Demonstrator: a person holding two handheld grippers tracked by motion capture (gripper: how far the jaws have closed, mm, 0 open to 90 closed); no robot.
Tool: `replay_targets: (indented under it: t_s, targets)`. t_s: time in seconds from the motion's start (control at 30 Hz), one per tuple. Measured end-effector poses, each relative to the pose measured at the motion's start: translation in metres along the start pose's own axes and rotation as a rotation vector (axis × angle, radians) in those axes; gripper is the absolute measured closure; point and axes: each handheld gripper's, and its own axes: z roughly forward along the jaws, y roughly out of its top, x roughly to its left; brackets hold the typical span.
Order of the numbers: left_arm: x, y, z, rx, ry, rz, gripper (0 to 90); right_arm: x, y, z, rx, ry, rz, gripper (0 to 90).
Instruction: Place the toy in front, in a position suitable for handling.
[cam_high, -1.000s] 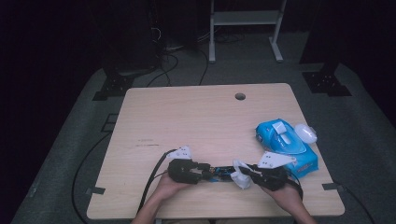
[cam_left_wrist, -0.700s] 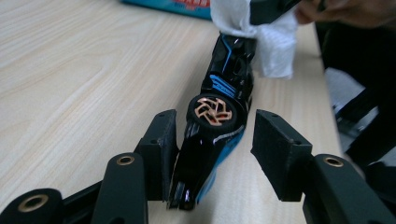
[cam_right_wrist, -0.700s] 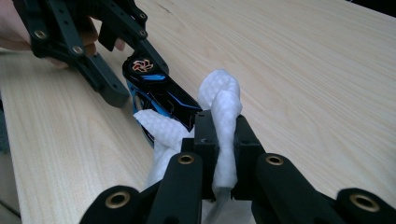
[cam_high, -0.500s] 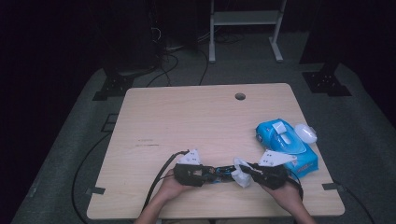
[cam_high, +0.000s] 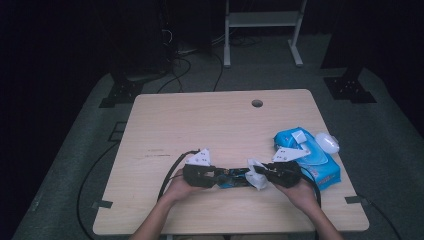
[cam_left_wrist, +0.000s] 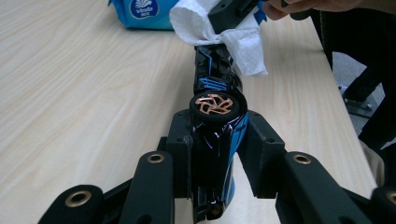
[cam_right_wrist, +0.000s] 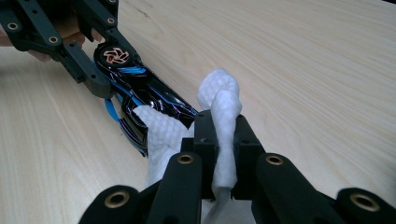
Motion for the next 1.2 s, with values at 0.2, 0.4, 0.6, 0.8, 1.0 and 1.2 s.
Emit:
replay_targets:
  t_s: [0.2, 0.4, 0.6, 0.8, 1.0, 1.2]
  targets:
    - [0.01, -0.001, 0.0, 0.005, -0.012, -0.015, 63.6, 0.001, -0.001, 0.001, -0.006, 0.004, 0.003, 83.6]
    - [0.007, -0.006, 0.003, 0.042, -0.019, -0.058, 60.3, 0.008, -0.006, -0.002, -0.024, 0.017, -0.015, 83.8]
    - [0.005, -0.014, 0.004, 0.018, -0.059, -0.137, 55.9, 0.018, -0.008, -0.003, -0.035, 0.034, -0.042, 83.8]
    - [0.001, -0.013, 0.0, -0.023, -0.087, -0.181, 54.9, 0.025, -0.014, -0.009, -0.041, 0.041, -0.055, 83.8]
    - [0.005, -0.011, -0.008, -0.067, -0.089, -0.259, 56.3, 0.027, -0.016, -0.01, -0.048, 0.044, -0.055, 83.8]
    - [0.01, -0.012, -0.011, -0.099, -0.095, -0.349, 53.7, 0.026, -0.017, -0.01, -0.055, 0.048, -0.053, 83.7]
